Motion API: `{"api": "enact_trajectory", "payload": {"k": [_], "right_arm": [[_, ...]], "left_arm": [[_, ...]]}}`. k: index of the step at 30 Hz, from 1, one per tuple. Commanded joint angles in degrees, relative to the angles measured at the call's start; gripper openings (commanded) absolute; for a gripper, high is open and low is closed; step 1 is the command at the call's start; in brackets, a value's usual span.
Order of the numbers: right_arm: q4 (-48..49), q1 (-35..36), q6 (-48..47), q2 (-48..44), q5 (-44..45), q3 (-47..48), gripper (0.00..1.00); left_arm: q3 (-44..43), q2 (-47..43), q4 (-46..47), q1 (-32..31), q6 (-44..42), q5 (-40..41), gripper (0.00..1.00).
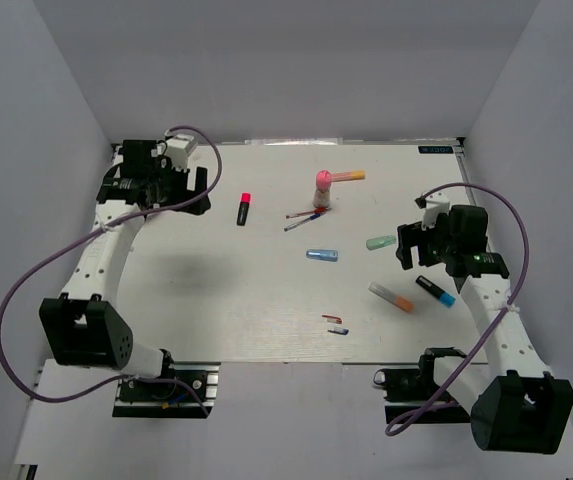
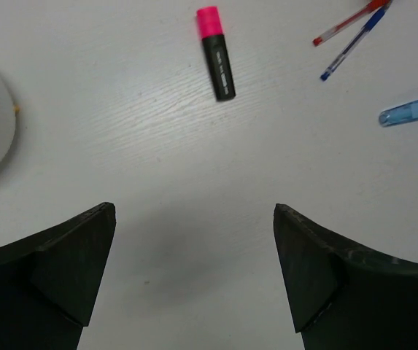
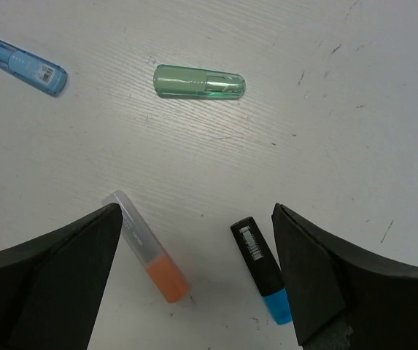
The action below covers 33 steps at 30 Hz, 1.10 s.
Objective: Sort the stationery into containers
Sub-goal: Grab a piece of stationery with the left arm
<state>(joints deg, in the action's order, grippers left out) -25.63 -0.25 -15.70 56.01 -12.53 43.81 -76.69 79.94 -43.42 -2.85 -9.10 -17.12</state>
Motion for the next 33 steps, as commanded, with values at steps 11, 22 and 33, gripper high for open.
{"api": "enact_trajectory", "payload": {"k": [11,22,33], "right_arm": [[1.7,0.2,0.1,2.1,-1.4,2.2,0.89],[2.0,0.1,-0.3,2.1,-0.2,1.8,0.89],[3.2,-0.1,-1.3,3.1,0.1,0.9,0.89]], "left_arm": [[-29.7,25.3,0.2,-18.1,4.4,3.4,0.74],[-35.2,36.4,13.9,-28.1,8.5,7.5,0.92],[-38.4,42.7,18.2,-33.1,7.3,13.6,0.98]]}}
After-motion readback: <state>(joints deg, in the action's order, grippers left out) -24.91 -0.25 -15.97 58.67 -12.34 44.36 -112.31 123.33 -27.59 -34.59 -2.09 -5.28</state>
